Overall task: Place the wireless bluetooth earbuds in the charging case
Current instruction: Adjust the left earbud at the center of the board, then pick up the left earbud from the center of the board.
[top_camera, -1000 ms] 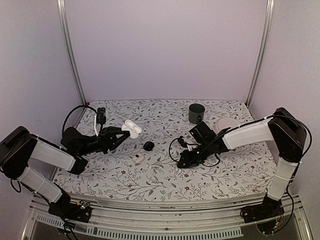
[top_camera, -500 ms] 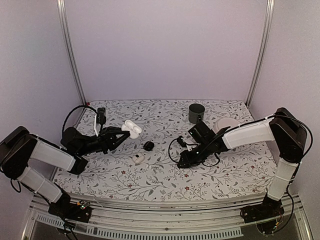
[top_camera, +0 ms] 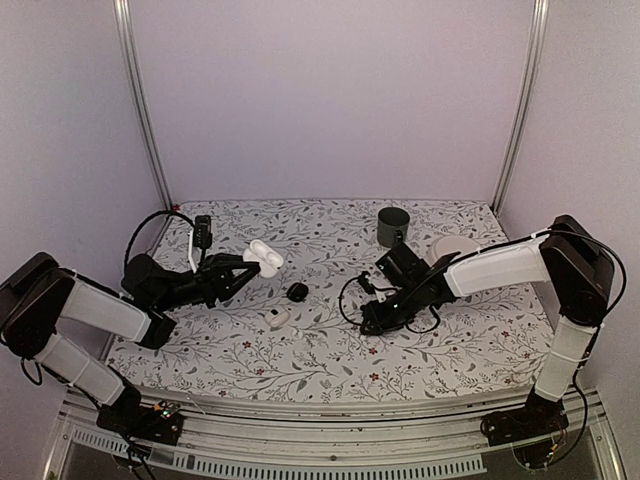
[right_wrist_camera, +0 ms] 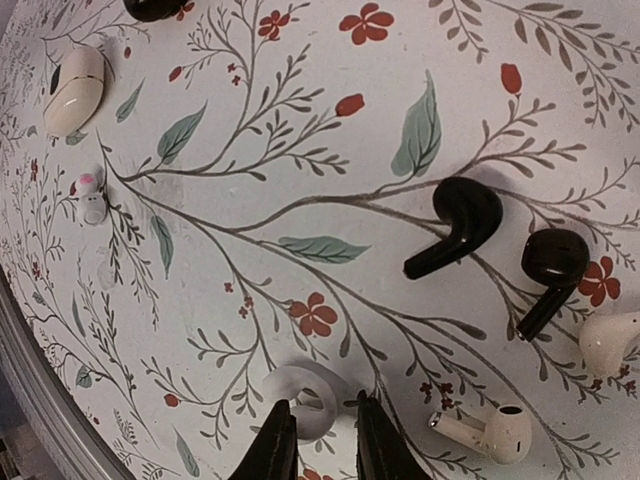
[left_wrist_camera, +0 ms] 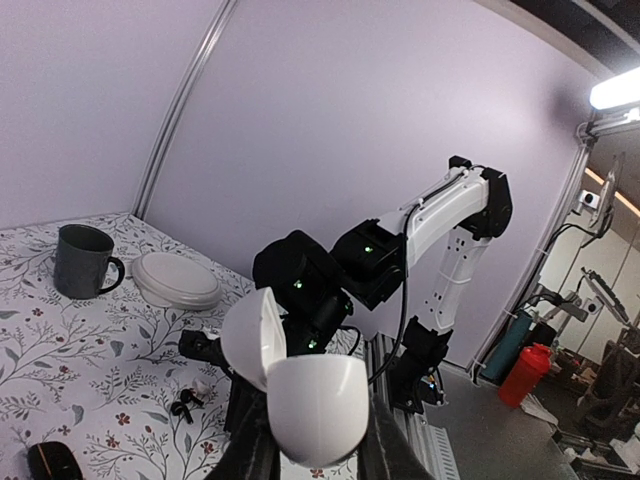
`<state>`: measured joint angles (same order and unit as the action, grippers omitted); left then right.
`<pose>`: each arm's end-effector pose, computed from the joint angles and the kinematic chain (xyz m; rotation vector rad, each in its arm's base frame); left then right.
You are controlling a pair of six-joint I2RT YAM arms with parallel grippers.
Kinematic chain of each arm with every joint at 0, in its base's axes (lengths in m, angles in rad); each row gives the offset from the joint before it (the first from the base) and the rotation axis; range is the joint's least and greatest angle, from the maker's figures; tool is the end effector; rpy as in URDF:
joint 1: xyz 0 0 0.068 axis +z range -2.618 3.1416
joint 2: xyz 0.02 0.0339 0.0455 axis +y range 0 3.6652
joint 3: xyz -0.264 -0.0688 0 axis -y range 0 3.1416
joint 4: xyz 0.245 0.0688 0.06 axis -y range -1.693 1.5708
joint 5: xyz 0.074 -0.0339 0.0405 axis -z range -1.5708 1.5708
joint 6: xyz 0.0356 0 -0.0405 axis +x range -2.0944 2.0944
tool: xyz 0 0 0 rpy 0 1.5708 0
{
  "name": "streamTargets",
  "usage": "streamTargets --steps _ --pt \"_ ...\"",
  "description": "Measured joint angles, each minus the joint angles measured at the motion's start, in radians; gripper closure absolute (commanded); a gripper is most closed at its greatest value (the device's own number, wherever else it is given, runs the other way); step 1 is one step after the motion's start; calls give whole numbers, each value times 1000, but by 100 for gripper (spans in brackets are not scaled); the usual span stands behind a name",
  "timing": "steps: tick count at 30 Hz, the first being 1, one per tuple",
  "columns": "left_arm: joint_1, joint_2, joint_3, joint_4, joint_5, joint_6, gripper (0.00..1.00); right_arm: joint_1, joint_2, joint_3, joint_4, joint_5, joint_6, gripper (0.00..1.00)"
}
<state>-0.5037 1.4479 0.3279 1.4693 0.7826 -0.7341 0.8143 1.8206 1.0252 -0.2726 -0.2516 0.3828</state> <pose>0.1995 -0.1386 0.2151 0.6059 1.3664 -1.4999 0.2351 0.2620 0.1413 -0.6842 2.6995 0.6936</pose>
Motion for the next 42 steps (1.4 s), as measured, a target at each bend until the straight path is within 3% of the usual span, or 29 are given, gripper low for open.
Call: streamTargets --steps 23,42 --pt "0 0 0 -6 14 0 100 45 9 32 -41 87 0 69" --pt "0 -6 0 -18 16 0 100 45 -1 28 -42 105 17 70"
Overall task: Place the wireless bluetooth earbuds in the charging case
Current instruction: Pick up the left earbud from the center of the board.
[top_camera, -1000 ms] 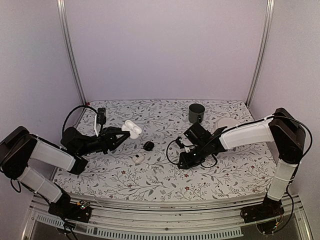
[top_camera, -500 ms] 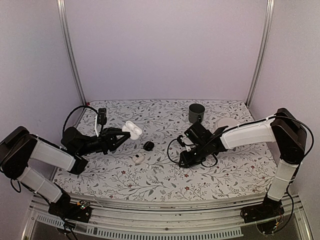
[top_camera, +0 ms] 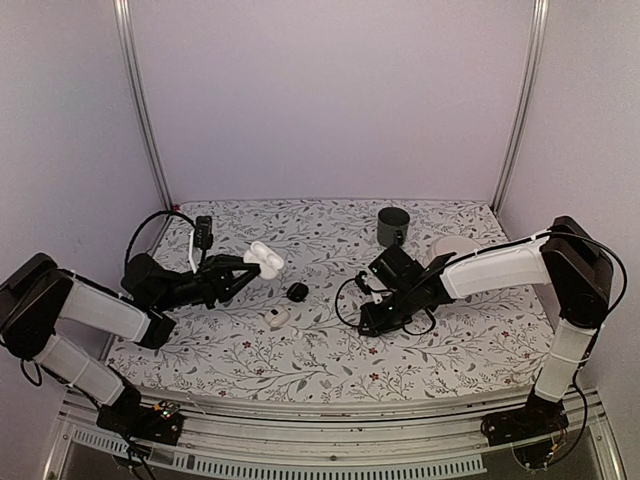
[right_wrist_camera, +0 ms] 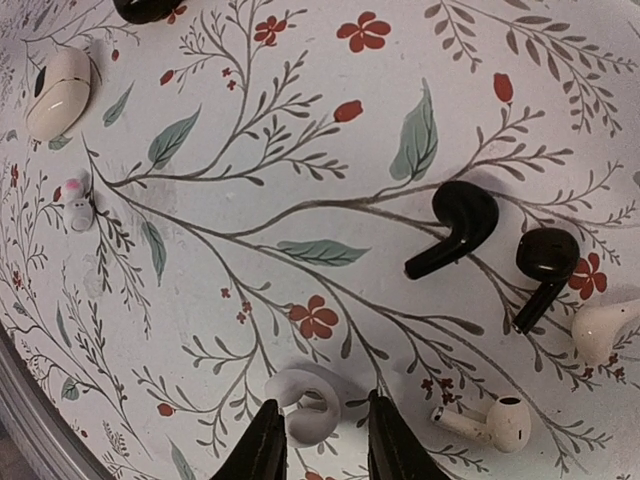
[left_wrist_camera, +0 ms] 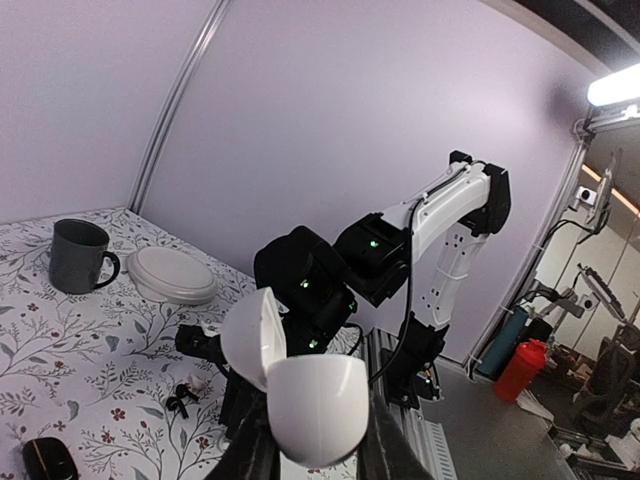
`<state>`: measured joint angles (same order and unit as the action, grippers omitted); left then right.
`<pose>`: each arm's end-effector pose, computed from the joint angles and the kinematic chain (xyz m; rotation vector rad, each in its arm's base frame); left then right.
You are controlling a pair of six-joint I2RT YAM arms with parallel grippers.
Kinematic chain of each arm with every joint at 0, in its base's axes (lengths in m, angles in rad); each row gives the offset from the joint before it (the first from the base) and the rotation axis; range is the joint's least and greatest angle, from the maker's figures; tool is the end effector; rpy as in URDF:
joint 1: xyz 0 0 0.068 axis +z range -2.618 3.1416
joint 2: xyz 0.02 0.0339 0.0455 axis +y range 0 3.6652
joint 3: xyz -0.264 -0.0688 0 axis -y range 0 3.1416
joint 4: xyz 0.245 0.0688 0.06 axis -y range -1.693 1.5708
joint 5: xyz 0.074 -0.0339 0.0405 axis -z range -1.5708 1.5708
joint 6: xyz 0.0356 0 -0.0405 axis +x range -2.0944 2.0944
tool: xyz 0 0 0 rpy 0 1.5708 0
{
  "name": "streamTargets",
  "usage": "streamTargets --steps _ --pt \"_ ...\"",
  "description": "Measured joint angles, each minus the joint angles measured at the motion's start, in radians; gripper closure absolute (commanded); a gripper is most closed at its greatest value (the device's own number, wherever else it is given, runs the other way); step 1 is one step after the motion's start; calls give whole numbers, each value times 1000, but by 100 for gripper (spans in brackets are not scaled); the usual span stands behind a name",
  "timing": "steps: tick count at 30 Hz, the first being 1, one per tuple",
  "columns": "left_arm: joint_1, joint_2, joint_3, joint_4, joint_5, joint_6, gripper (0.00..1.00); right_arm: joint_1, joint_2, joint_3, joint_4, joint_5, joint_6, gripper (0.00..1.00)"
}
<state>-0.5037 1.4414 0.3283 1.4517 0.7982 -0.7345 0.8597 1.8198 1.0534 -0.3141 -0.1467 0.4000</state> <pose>0.1990 -0.1388 0.2149 0.6184 1.3782 -1.5094 0.2275 0.2721 0.1463 -0.6816 2.6892 0.5735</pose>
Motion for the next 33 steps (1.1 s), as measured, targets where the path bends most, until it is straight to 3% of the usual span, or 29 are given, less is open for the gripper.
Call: streamTargets --steps 33 --pt "0 -11 0 -16 1 0 100 -2 -27 -32 23 3 31 67"
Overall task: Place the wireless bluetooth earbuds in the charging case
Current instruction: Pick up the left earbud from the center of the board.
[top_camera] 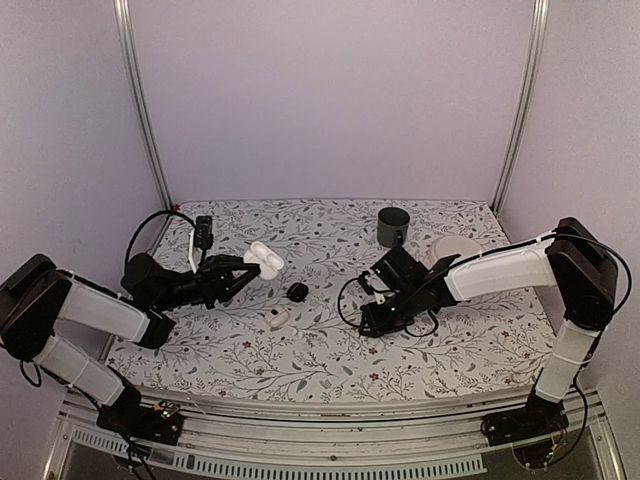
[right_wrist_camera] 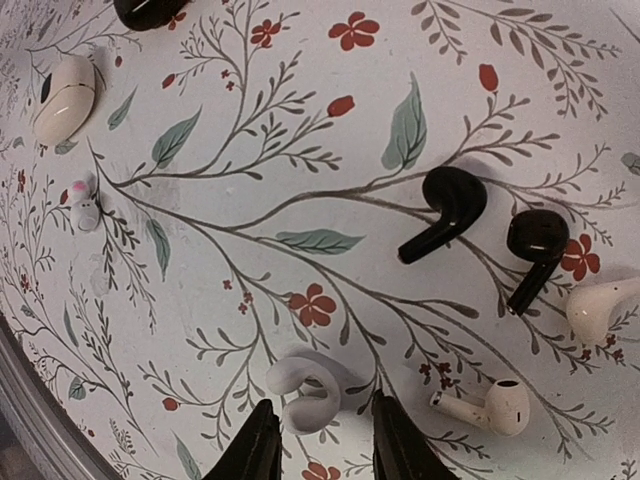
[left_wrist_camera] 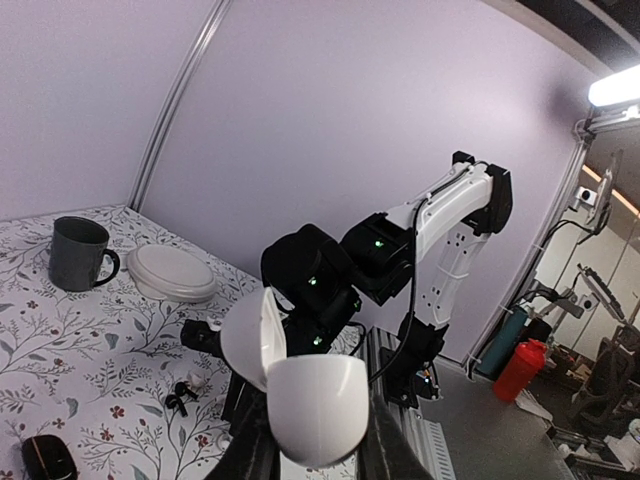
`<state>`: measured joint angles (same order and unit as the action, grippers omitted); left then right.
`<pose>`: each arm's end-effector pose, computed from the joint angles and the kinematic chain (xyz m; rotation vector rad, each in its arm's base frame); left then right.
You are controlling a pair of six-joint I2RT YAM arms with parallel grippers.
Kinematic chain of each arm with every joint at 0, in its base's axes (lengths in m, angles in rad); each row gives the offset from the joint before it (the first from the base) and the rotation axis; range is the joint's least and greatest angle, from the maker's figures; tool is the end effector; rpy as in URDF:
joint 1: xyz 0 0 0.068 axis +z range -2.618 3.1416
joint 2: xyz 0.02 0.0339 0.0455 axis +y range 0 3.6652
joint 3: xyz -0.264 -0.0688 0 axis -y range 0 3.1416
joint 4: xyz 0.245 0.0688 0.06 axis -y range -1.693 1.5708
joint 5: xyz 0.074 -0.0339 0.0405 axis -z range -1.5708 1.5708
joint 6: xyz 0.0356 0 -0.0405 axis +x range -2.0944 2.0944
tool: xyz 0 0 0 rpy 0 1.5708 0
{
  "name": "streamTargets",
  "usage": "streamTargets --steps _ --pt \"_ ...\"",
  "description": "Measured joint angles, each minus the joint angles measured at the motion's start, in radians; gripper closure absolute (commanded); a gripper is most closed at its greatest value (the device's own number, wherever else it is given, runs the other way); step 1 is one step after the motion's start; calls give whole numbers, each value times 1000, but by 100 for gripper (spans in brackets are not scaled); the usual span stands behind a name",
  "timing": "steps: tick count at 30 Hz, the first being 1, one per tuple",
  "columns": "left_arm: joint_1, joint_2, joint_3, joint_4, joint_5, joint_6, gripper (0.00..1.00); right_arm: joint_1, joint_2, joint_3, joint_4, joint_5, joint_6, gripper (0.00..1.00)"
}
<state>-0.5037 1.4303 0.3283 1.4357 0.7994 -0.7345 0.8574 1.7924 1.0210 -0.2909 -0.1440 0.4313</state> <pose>0.1984 -0.1385 0.2158 0.6182 1.3834 -1.5107 0.2243 0.2670 0.1478 -0.6341 2.6866 0.5900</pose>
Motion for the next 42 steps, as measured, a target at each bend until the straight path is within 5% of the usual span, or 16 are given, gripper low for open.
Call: streamTargets --steps 24,39,42 --pt "0 -11 0 -6 0 0 100 37 29 3 -8 27 -2 68" --pt "0 -11 0 -6 0 0 100 48 61 50 -16 42 -9 80" --pt "0 -13 0 -6 1 0 100 48 65 59 -21 42 -21 90"
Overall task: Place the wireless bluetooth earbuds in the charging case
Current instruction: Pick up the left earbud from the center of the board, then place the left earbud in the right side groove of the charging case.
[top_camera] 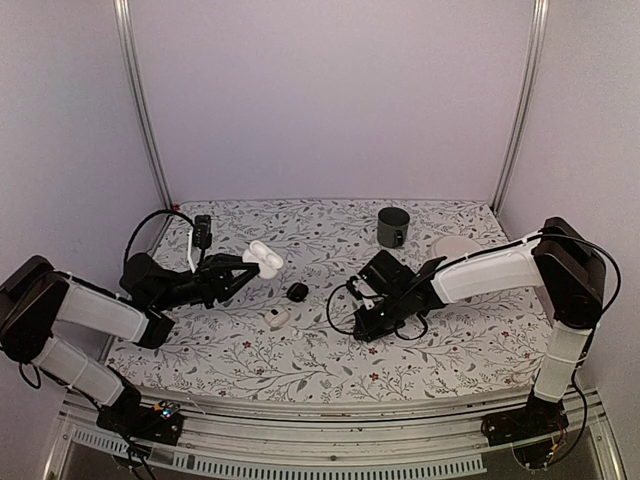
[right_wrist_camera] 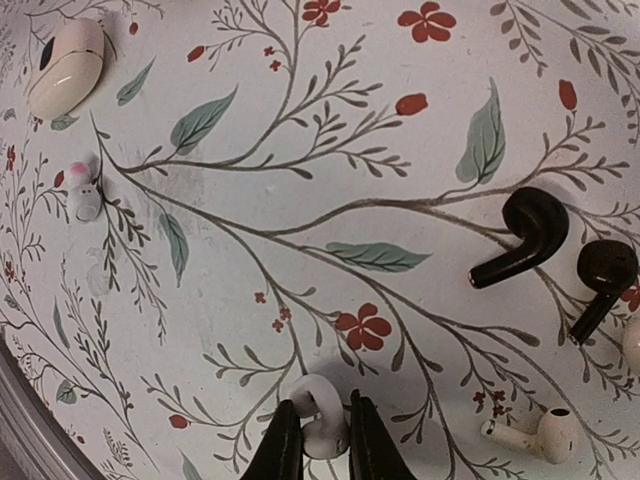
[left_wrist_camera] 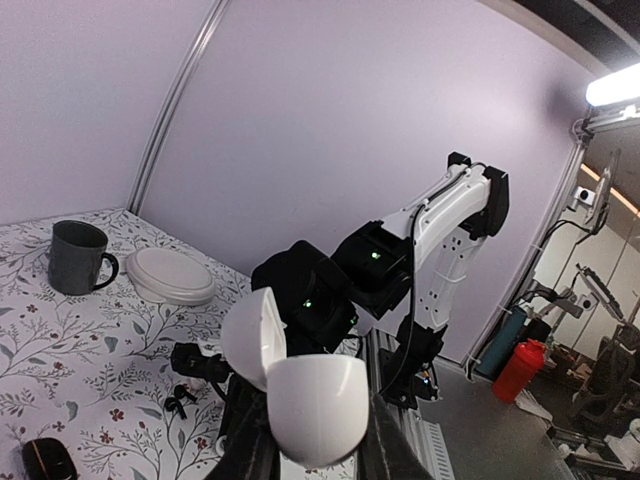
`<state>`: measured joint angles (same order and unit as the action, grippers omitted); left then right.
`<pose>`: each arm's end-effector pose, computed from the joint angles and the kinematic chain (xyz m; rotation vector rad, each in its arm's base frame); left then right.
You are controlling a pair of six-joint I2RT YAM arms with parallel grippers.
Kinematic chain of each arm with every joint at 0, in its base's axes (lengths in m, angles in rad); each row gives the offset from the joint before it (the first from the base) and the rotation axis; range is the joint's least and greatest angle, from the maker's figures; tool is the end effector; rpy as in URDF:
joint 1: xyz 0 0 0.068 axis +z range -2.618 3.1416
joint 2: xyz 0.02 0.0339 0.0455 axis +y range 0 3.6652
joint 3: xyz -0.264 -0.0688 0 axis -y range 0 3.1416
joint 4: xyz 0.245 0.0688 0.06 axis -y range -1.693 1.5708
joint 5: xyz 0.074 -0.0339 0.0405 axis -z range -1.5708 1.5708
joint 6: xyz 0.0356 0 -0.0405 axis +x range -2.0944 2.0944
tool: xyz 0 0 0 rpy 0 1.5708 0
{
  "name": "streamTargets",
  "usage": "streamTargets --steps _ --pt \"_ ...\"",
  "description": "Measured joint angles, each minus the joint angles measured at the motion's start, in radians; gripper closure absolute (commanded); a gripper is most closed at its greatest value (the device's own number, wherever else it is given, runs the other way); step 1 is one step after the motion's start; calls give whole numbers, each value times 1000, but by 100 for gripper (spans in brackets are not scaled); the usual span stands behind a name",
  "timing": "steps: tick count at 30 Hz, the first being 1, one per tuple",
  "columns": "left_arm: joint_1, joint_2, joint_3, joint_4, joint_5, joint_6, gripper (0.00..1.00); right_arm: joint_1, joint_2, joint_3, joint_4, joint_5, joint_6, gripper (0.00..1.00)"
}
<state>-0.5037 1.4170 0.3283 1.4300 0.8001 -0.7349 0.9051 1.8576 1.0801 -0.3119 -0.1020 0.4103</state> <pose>0.1973 -0.1379 0.2182 0.6209 1.3755 -1.5103 0.2207 0.2870 0.1406 -0.7130 2.6809 0.5283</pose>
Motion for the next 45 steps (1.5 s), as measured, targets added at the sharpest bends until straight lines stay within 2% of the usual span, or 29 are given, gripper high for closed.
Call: streamTargets --steps 4,14,22,32,39,45 --pt "0 -5 0 -1 0 0 100 0 1 6 -3 0 -10 95" --pt "0 -6 0 -2 -1 0 100 0 -22 -25 13 -10 -6 96" --pt "-2 1 0 21 -29 -18 100 0 -187 -97 69 -47 27 96" --pt "-65 72 0 81 -98 -24 100 1 -380 -97 208 -185 92 96" --pt "-95 122 5 93 -105 4 100 74 -471 -55 269 -163 95 95" --pt "-102 154 9 93 -97 29 100 166 -465 49 296 -77 86 96"
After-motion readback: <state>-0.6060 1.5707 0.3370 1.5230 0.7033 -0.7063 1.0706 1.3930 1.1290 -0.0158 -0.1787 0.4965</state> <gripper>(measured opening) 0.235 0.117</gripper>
